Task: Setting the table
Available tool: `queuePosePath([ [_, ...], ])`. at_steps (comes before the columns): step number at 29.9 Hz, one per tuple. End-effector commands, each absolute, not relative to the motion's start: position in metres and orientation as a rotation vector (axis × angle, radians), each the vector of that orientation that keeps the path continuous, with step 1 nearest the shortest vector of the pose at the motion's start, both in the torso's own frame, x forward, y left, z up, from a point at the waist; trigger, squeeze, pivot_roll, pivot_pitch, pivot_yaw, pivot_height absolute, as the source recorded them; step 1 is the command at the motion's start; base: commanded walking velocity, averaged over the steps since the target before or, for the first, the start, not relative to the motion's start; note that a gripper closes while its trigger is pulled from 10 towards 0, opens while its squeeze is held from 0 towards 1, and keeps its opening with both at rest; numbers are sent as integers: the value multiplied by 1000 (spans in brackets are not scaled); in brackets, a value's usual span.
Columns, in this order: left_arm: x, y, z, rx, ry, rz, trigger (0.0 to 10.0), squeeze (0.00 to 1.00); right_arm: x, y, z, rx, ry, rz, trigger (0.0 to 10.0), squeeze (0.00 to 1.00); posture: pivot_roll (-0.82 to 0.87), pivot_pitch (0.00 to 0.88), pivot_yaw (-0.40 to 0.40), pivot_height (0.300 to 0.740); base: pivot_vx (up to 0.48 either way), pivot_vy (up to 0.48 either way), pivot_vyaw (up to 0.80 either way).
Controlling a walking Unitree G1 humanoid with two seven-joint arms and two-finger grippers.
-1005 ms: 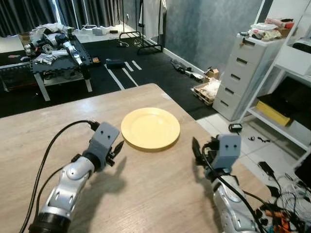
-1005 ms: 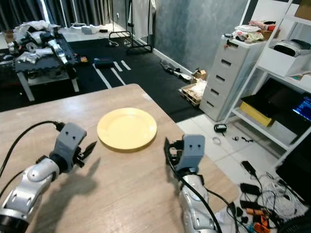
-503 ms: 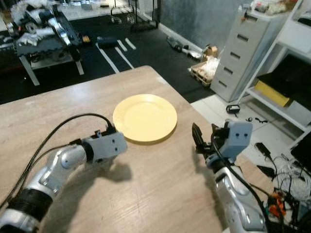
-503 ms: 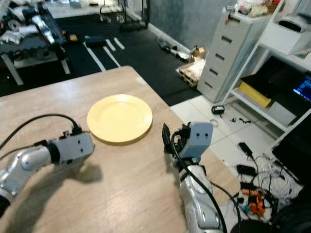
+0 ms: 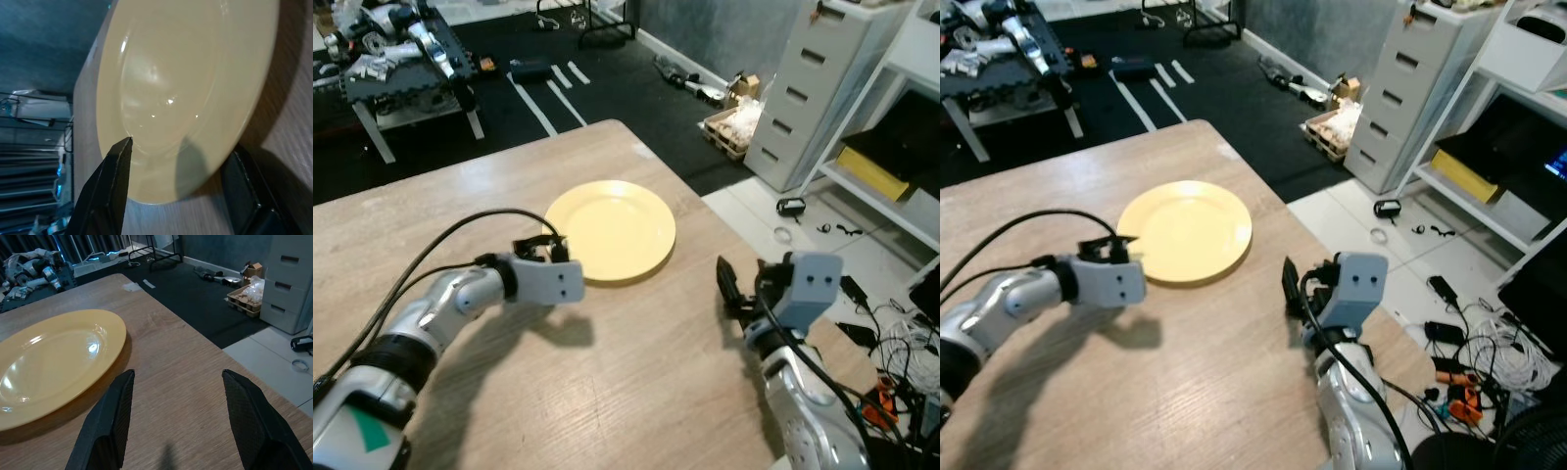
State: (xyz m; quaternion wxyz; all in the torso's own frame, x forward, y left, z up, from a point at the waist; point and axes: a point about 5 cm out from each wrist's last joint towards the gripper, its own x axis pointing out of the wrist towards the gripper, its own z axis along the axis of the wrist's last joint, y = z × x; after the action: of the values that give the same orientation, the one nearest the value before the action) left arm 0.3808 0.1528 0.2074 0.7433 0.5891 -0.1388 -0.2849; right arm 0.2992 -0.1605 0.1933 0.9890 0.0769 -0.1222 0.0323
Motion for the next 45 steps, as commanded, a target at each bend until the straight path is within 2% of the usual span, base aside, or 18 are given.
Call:
queuePosePath([
  [1,378,155,177,1336,-200,-676,3882,0,295,-163,190,157,-230,51,10000,0,-1,257,101,740,0,0,0],
  [2,378,154,176,1341,-206,-676,3882,0,295,-163,190,156,-228,49,10000,0,-1,257,101,740,0,0,0],
  [3,378,153,176,1336,-209,-682,0,0,294,-164,190,155,-227,46,10000,0,-5,256,103,740,0,0,0],
  [20,371,156,168,1348,-311,-682,0,0,298,-164,188,164,-215,33,10000,0,29,236,101,740,0,0,0],
  [26,370,156,175,1391,-404,-648,0,0,299,-164,188,169,-218,30,10000,0,37,221,101,740,0,0,0],
  [27,370,155,181,1416,-452,-634,10000,0,300,-164,189,173,-221,29,10000,0,41,213,100,740,0,0,0],
  [31,366,155,191,1479,-549,-636,10000,0,303,-164,192,208,-232,30,10000,0,47,204,97,740,0,0,0],
  [33,364,157,199,1500,-596,-625,10000,0,306,-164,197,354,-229,52,10000,0,61,189,91,740,0,0,0],
  [34,364,157,199,1500,-596,-625,10000,0,306,-164,197,354,-229,52,10000,0,61,189,91,740,0,0,0],
  [35,363,161,209,1522,-641,-593,10000,0,308,-160,205,558,-233,117,10000,0,70,179,88,740,0,0,0],
  [37,363,161,211,1528,-652,-585,10000,0,308,-159,207,599,-236,133,10000,0,70,179,88,740,0,0,0],
  [40,364,172,237,1537,-728,-459,10000,0,308,-151,219,758,-250,279,10000,0,87,152,77,740,0,0,0],
  [43,364,175,244,1540,-753,-425,10000,0,308,-148,221,789,-251,314,10000,0,89,149,75,740,0,0,0],
  [45,360,174,258,1546,-847,-398,10000,0,306,-142,225,825,-254,392,10000,0,104,132,69,740,0,0,0],
])
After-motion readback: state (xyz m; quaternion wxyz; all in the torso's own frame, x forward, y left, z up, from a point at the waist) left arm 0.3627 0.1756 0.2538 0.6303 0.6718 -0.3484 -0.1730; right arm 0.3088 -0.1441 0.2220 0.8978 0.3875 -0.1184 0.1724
